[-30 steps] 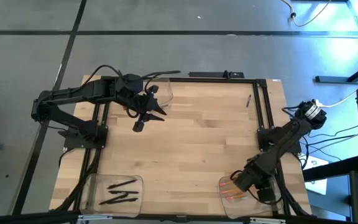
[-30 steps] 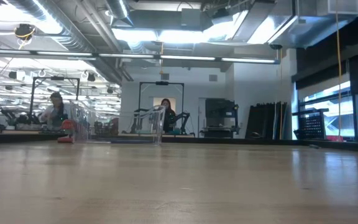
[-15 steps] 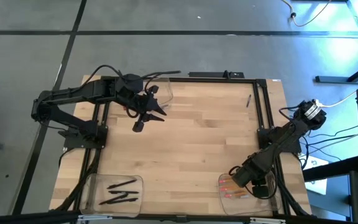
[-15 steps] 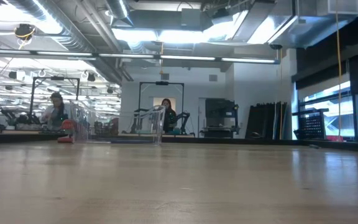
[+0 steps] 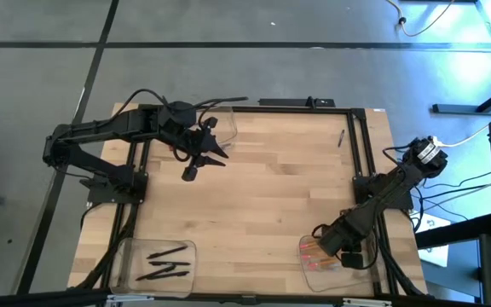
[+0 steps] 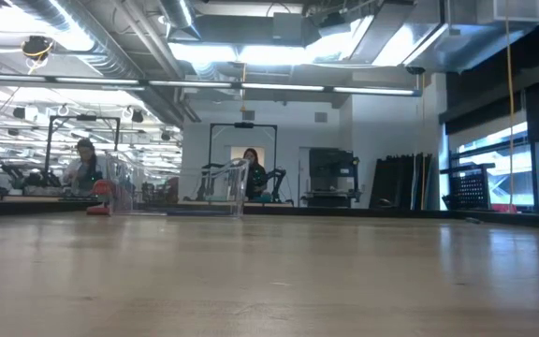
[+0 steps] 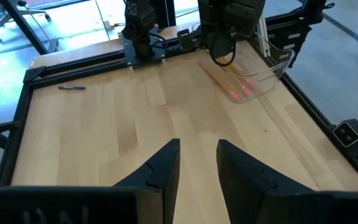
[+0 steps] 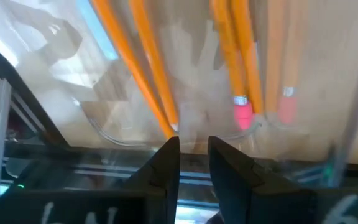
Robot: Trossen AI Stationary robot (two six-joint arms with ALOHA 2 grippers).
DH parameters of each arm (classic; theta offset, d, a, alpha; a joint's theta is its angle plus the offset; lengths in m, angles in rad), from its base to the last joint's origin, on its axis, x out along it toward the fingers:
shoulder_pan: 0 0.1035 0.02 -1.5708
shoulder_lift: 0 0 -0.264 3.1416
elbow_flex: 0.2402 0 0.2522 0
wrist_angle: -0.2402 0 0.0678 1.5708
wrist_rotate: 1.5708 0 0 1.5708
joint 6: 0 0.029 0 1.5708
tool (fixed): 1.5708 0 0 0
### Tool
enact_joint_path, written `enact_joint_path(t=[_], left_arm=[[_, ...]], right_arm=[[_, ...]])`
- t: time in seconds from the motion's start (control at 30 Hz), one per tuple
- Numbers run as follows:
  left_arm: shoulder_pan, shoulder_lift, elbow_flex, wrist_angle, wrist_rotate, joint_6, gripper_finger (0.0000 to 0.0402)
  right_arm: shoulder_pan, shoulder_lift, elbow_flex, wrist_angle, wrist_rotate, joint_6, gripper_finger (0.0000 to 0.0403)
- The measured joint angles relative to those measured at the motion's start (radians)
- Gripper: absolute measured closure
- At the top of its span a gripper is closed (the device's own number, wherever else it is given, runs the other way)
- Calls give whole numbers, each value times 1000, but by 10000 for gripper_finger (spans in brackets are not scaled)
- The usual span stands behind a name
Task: Sort crayons/erasers/pens/pencils in bins
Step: Put the blue crayon into the top transparent bin
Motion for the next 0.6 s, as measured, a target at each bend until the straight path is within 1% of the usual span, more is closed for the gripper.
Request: enact_joint_path(t=[0.1, 0.23, 0.3, 0.4, 0.5, 0.57, 0.6], left_arm=[[0, 0, 0, 0, 0, 0, 305], [0, 0, 0, 0, 0, 0, 305], [0, 0, 0, 0, 0, 0, 305], [0, 0, 0, -1, 0, 0, 305], [0, 0, 0, -1, 0, 0, 305], [0, 0, 0, -1, -2, -5, 305], [0, 0, 0, -1, -4, -9, 305]], right_arm=[[0, 0, 0, 3, -8, 4, 319], [0, -2, 12, -6, -107, 4, 319], [0, -2, 37, -16, -159, 34, 319], [-1, -3, 101, -70, -189, 103, 319], [-10, -3, 200, -138, -160, 209, 319], [-20, -3, 280, -197, -98, 274, 319], [-25, -3, 324, -221, -51, 299, 319]])
